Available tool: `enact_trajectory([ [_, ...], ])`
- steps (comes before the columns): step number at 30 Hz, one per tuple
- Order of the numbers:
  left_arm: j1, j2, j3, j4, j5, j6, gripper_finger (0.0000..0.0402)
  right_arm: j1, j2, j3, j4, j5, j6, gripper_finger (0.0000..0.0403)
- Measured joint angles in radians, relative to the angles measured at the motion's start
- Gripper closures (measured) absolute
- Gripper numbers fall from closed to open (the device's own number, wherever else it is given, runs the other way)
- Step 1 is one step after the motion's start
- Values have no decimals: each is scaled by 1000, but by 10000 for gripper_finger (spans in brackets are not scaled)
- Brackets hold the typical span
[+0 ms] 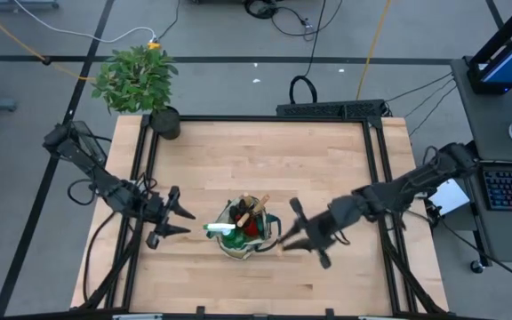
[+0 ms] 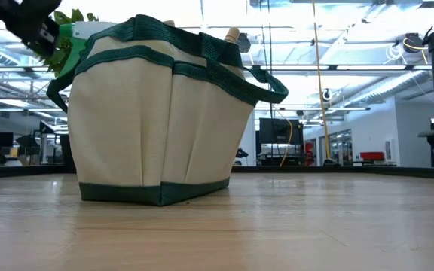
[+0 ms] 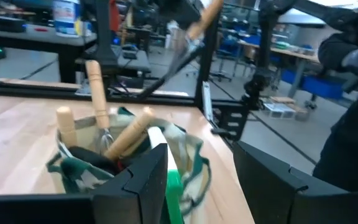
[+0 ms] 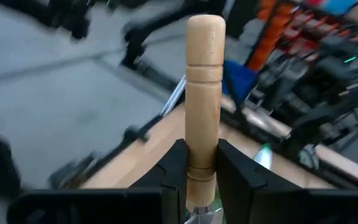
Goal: Pick & Place Garden tools in Gardening bag
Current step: Put the trowel into the gardening bag
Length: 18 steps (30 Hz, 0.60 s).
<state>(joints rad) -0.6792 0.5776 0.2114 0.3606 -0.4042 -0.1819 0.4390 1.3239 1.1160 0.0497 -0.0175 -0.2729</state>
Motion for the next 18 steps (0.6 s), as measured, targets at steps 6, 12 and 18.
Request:
enact_trajectory([
  [6,0,-43,-63,-9,76,-18,211,-87,83,0,381,-11,132,352],
  [12,0,-49,-85,-5,103,-22,211,-164,169,-1,484,102,150,352],
  [18,0,-49,-85,31,104,15,210,-214,248,-1,495,202,160,352],
])
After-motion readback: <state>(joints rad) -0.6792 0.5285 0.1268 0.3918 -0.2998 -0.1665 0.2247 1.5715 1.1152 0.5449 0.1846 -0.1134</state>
